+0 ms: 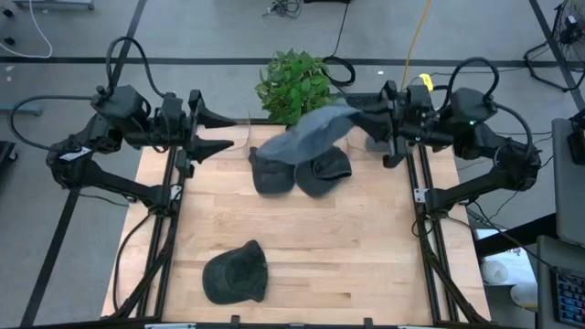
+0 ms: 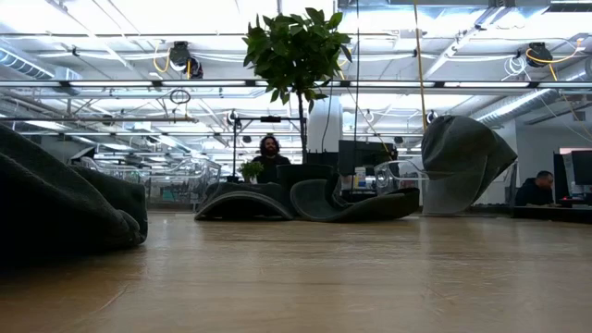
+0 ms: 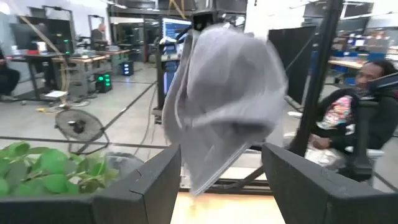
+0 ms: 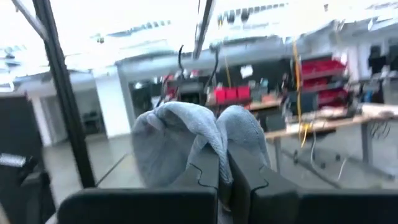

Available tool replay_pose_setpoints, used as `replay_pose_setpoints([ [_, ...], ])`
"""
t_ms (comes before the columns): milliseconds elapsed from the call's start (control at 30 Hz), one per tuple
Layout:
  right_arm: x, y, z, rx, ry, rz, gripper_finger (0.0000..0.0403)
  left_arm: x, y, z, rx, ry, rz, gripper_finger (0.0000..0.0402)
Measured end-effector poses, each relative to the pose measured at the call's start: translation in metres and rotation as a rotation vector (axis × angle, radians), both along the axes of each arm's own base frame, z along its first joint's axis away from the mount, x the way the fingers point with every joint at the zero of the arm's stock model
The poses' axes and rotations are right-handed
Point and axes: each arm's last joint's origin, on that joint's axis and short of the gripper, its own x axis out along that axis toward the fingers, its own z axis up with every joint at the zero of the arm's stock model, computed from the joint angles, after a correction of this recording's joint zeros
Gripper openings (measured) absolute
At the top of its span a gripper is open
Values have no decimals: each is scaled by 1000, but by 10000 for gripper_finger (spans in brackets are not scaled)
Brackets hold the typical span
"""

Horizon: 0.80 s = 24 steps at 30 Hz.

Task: Pick & Place hat
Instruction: Put the gray cap into the right transparent bin

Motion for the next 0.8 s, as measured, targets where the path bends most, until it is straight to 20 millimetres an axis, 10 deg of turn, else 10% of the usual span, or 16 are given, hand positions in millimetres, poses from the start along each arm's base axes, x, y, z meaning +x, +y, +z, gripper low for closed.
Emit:
replay_pose_setpoints([
  [800,22,-26,9,-57,-189,-67,0,78,-2,-26,49,74,-42,234],
])
